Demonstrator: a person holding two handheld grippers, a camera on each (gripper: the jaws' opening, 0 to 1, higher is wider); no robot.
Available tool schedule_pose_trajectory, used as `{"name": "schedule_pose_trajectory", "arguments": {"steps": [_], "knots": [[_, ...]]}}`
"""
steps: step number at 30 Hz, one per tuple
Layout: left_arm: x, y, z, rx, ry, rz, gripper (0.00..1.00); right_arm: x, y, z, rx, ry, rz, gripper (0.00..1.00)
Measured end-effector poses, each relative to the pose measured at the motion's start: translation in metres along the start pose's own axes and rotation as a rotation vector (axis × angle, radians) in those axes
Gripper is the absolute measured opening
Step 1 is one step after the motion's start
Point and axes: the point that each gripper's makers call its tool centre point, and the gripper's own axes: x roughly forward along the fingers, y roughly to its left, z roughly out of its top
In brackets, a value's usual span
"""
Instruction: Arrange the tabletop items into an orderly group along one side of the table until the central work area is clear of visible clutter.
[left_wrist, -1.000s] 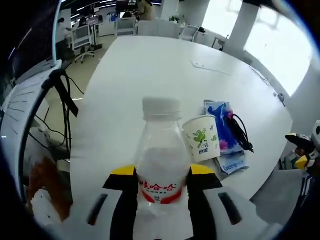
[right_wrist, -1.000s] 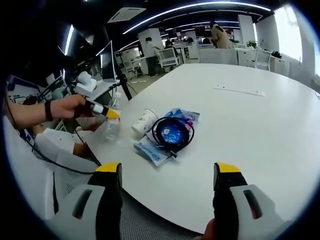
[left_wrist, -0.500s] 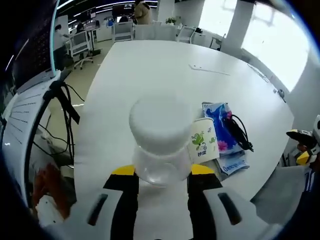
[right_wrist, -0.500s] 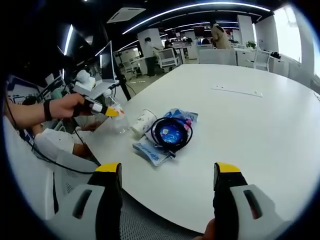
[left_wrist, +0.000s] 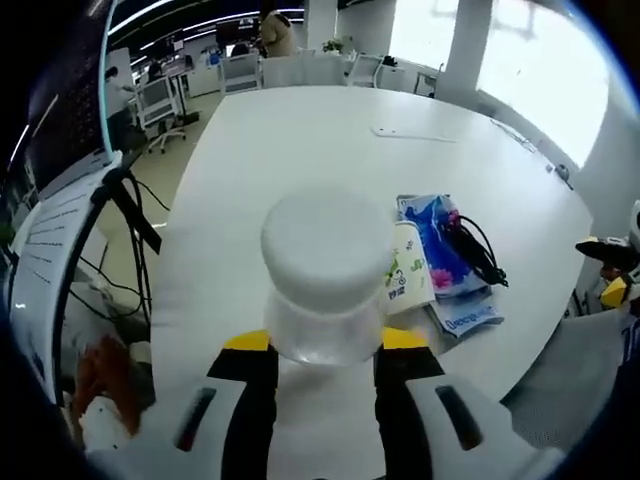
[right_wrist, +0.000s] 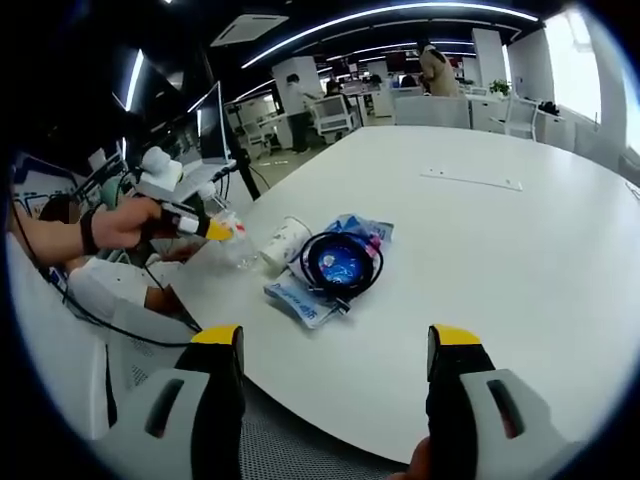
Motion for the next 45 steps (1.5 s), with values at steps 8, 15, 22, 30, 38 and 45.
{"name": "schedule_pose_trajectory", "arguments": {"steps": [8, 15, 22, 30, 38, 45], "knots": [[0.001, -0.002, 0.002, 0.024, -0.026, -0.004, 0.37, 0.0, 0.001, -0.001, 0.0, 0.005, 0.001, 0.74], [0.002, -0.003, 0.002, 0.016, -0.043, -0.01, 0.37, 0.001, 0.001, -0.001, -0.003, 0.012, 0.0, 0.74], [0.001, -0.003, 0.002, -0.001, -0.073, -0.056, 0.38, 0.002, 0.003, -0.001, -0.008, 0.016, 0.008, 0.75], [0.0, -0.003, 0.0, 0.052, -0.093, -0.119, 0.46, 0.003, 0.005, -0.003, -0.008, 0.023, 0.012, 0.75], [-0.006, 0.004, 0.011, 0.17, -0.17, -0.15, 0.48, 0.003, 0.007, -0.004, -0.012, 0.031, 0.016, 0.75], [-0.007, -0.001, 0.016, 0.2, -0.179, -0.218, 0.48, 0.004, 0.008, -0.003, -0.02, 0.037, 0.018, 0.75]]}}
